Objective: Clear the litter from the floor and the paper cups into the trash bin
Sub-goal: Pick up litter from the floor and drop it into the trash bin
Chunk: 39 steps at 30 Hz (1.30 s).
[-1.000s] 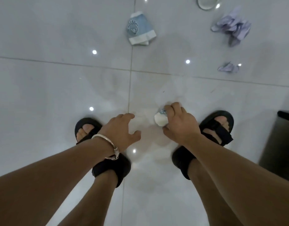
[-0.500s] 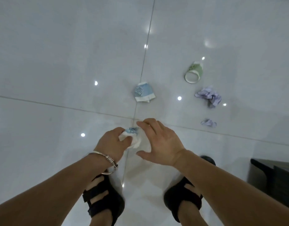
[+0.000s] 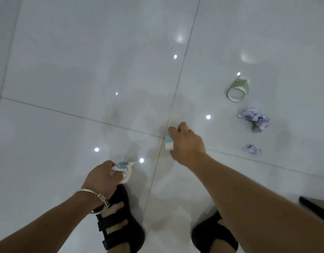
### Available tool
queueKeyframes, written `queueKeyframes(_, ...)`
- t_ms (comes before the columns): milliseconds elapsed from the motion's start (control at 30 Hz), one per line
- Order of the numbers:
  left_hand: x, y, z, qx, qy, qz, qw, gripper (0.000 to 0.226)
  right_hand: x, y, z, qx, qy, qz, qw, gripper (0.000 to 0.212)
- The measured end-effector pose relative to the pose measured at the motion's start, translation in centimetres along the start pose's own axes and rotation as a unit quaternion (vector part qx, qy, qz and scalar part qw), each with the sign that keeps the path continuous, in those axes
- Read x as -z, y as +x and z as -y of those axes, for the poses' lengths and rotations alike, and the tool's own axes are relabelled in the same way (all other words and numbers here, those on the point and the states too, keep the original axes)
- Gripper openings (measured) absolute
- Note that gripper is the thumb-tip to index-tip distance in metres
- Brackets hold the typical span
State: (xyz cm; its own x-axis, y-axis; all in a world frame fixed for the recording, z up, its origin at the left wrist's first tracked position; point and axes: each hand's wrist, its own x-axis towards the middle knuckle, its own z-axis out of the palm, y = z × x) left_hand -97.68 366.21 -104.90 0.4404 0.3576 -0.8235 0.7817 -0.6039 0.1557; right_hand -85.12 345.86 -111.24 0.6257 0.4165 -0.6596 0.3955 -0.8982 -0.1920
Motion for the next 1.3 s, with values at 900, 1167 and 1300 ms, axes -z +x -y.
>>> queueKeyframes(900,21.6,-47.3,-30.7,-0.431,0.204,0.058,0.877,0.02,37.7,-54.1,-2.6,-0.282,0.234,-0.212,0.906,0.062)
queueKeyframes(1167,16.9,-61.2,-30.2,-0.554,0.354,0.099,0.747,0.019,30.2,-74.1,3.8,-0.457,0.319,-0.247,0.792,0.061)
queueKeyframes(1300,9.5,-70.4,-28.3,-0.616,0.399,0.134,0.666,0.012,24.7,-84.7,6.9,-0.528,0.363,-0.271,0.718,0.053)
